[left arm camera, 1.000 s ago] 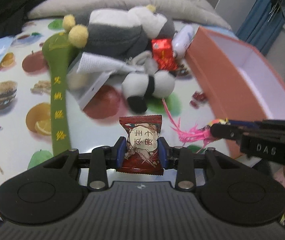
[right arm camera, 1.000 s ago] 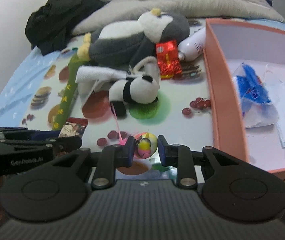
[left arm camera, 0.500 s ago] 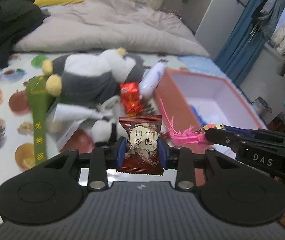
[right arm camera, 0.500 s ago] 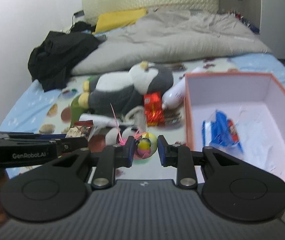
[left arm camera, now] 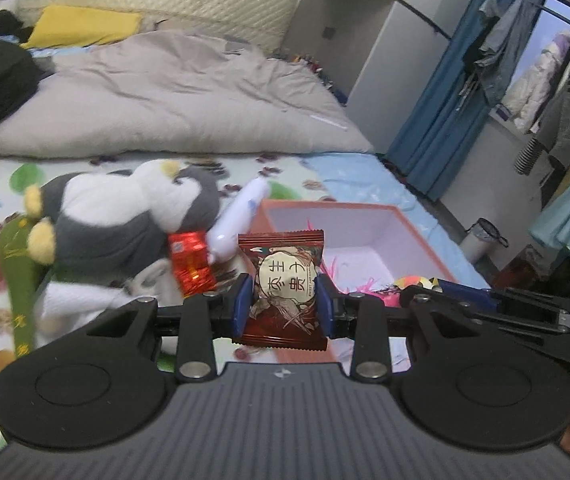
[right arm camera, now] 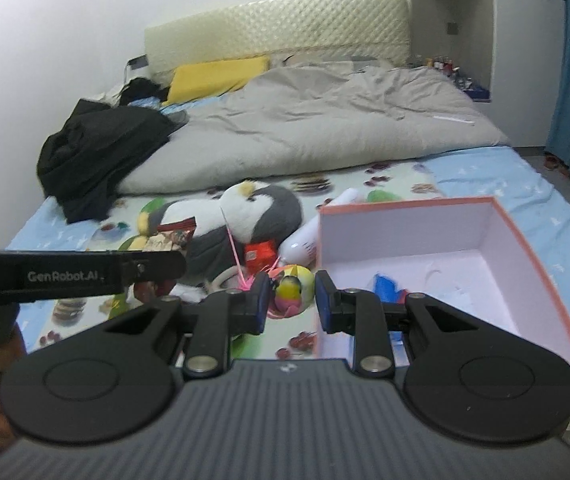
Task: Organize soft objects
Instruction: 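Lift the candy packet and feather toy and carry them over the box, then open both grippers to drop the packet and toy into the box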
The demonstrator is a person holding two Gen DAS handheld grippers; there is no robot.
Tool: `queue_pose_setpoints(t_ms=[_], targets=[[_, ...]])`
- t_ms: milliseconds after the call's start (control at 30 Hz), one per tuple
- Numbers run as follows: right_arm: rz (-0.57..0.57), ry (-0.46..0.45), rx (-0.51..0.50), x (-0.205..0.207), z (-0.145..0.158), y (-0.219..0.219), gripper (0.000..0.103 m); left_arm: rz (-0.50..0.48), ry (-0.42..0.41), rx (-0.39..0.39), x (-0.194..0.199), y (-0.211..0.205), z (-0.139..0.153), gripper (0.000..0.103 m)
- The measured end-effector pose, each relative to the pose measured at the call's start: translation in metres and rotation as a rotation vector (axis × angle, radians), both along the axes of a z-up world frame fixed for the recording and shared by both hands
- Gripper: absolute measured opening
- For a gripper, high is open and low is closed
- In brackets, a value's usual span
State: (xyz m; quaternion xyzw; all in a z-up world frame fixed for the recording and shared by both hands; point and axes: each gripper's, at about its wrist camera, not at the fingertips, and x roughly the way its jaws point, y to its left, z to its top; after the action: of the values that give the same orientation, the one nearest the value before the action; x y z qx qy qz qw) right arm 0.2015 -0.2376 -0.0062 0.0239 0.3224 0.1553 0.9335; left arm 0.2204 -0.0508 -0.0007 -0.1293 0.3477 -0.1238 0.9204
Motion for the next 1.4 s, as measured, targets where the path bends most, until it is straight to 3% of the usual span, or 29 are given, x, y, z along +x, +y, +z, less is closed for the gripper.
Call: queue_pose_setpoints(t_ms=[167, 400, 633, 1100, 1267, 1400], targets=[[-0.061, -0.004, -0.006, 0.006, 0.001, -0.028, 0.028, -0.057, -0.008, 0.010, 0.019, -0.034, 0.002, 0.040], [-0.133, 0.032, -0.009, 0.020, -0.014, -0.068, 0.028, -0.133, 0.033, 0.008, 0.043, -0.086, -0.018, 0.040], [-0.188, 0.108, -0.018, 0.031, -0.044, -0.104, 0.028, -0.183, 0.113, 0.029, 0.069, -0.131, -0.055, 0.040], [-0.244, 0.279, 0.003, 0.054, -0.109, -0.143, 0.028, -0.240, 0.283, 0.047, 0.106, -0.177, -0.129, 0.040], [-0.242, 0.328, -0.005, 0.059, -0.123, -0.150, 0.035, -0.247, 0.306, 0.068, 0.113, -0.186, -0.140, 0.055], [-0.236, 0.335, 0.025, 0.056, -0.122, -0.154, 0.037, -0.250, 0.294, 0.076, 0.111, -0.188, -0.139, 0.056]])
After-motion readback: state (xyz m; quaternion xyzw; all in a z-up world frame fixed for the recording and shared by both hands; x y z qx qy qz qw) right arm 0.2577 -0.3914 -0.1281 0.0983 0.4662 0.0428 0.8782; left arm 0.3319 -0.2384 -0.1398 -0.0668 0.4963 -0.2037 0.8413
